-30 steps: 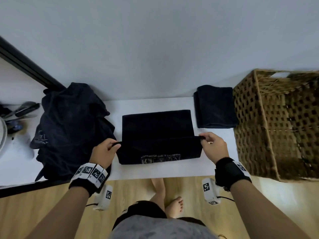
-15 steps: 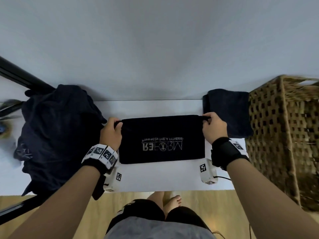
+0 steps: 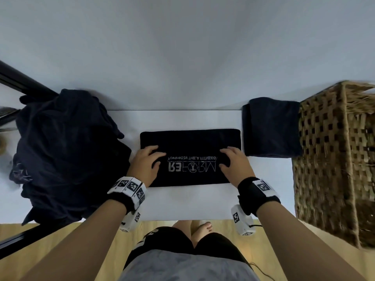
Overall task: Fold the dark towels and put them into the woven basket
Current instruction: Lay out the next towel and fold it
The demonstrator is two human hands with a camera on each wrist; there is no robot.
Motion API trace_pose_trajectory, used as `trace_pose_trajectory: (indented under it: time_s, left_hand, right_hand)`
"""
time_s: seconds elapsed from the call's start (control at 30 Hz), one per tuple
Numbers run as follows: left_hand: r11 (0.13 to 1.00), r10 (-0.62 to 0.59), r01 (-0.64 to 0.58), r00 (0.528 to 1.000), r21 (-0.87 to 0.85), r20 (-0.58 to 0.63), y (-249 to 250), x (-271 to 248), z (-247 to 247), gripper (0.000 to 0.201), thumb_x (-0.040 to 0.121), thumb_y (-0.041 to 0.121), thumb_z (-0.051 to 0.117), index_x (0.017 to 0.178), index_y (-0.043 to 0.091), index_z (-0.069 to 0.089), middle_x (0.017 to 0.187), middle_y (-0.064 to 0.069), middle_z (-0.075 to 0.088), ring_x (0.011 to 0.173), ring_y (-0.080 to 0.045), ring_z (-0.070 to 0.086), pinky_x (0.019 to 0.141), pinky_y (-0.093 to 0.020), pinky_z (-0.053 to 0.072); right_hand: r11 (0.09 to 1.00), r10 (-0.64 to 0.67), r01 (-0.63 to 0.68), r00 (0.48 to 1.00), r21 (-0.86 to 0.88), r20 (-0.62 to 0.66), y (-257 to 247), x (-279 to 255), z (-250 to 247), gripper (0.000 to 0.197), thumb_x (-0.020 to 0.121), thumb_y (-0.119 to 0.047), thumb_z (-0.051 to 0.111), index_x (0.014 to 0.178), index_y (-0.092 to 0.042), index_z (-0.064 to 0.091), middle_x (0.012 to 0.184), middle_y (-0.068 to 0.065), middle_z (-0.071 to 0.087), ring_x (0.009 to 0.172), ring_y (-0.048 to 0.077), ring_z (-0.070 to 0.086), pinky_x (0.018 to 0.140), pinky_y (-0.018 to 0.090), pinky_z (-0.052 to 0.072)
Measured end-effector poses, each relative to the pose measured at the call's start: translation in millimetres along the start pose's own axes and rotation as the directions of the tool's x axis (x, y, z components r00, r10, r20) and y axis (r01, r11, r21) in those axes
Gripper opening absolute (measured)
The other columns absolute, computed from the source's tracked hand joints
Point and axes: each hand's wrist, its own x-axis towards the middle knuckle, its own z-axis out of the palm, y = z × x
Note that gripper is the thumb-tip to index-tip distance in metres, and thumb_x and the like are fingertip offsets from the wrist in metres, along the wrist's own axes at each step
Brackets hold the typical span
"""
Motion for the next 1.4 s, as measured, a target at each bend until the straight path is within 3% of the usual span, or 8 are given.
trace_pose_trajectory:
  time_s: [0.1,0.2,0.33,0.47,0.7,0.77,1.07,1.4]
  left_hand:
    - [0.999,0.004,-0.014,0.981,0.052,0.192,0,-2,7,0.057,0.092,0.016,0.064,0.145,0.021,0.045,0.161,-0.002,0.021,0.147,-0.024,0.021,0.117,-0.040,0.026]
    - [0.973,-0.155,0.115,0.969,0.201,0.194,-5,-2,7,0.073,0.094,0.028,0.062,0.154,0.018,0.022,0.164,0.000,0.004,0.149,-0.020,0.013,0.117,-0.038,0.026]
    - [0.952,-0.304,0.300,0.951,0.068,0.059,-8,-5,0,0.062,0.091,0.022,0.065,0.145,0.007,0.038,0.155,-0.014,0.026,0.137,-0.032,0.036,0.112,-0.040,0.035]
    - [0.851,-0.512,0.504,0.859,-0.149,-0.019,-10,7,-7,0.051,0.087,0.021,0.070,0.129,0.000,0.047,0.129,-0.022,0.048,0.111,-0.036,0.054,0.093,-0.037,0.043]
    - [0.713,-0.606,0.651,0.759,-0.259,0.240,-13,20,-10,0.016,0.076,0.025,0.075,0.075,0.015,0.062,0.076,0.000,0.065,0.076,-0.024,0.065,0.056,-0.022,0.045]
    - [0.703,-0.602,0.663,0.747,-0.257,0.283,-10,16,-12,0.012,0.074,0.024,0.074,0.075,0.015,0.066,0.074,-0.001,0.066,0.072,-0.020,0.065,0.058,-0.021,0.048]
    - [0.872,-0.417,0.447,0.892,-0.200,0.175,32,-17,-31,0.030,0.078,0.023,0.069,0.102,0.021,0.050,0.083,0.010,0.055,0.074,-0.009,0.054,0.065,-0.026,0.043]
    - [0.940,-0.268,0.277,0.961,-0.198,0.072,125,-18,34,0.035,0.090,0.019,0.061,0.120,0.010,0.047,0.107,-0.008,0.060,0.096,-0.024,0.059,0.079,-0.032,0.048]
  right_hand:
    - [0.998,0.046,-0.046,0.999,0.031,-0.007,9,-5,11,0.059,0.089,-0.016,0.069,0.144,-0.016,0.047,0.156,0.005,0.030,0.141,0.025,0.028,0.115,0.029,0.023]
    - [0.991,0.116,-0.112,0.992,0.072,-0.052,18,-4,14,0.068,0.089,-0.018,0.070,0.149,-0.018,0.038,0.161,0.006,0.020,0.144,0.027,0.027,0.119,0.035,0.025]
    - [0.980,0.176,-0.175,0.984,0.090,-0.002,27,-4,15,0.077,0.087,-0.020,0.072,0.152,-0.022,0.030,0.162,0.007,0.013,0.136,0.034,0.040,0.113,0.045,0.037]
    - [0.982,0.176,-0.176,0.984,0.061,0.013,27,-12,20,0.082,0.085,-0.018,0.074,0.153,-0.022,0.029,0.161,0.007,0.015,0.134,0.034,0.040,0.113,0.044,0.037]
    - [0.968,0.227,-0.224,0.974,0.117,-0.018,28,-33,24,0.067,0.082,-0.015,0.076,0.141,-0.023,0.047,0.135,0.010,0.041,0.097,0.021,0.056,0.092,0.023,0.044]
    - [0.949,0.287,-0.277,0.957,0.149,-0.047,31,-37,22,0.062,0.082,-0.020,0.076,0.138,-0.025,0.048,0.121,0.011,0.046,0.090,0.020,0.052,0.086,0.022,0.040]
    - [0.943,0.221,-0.242,0.968,0.229,0.116,14,-36,22,0.054,0.086,-0.023,0.073,0.135,-0.024,0.051,0.103,0.012,0.062,0.093,0.030,0.062,0.090,0.039,0.051]
    - [0.929,0.094,-0.179,0.961,0.325,0.262,6,-35,25,0.049,0.092,-0.012,0.059,0.139,-0.026,0.050,0.089,-0.002,0.058,0.094,0.028,0.064,0.092,0.043,0.053]
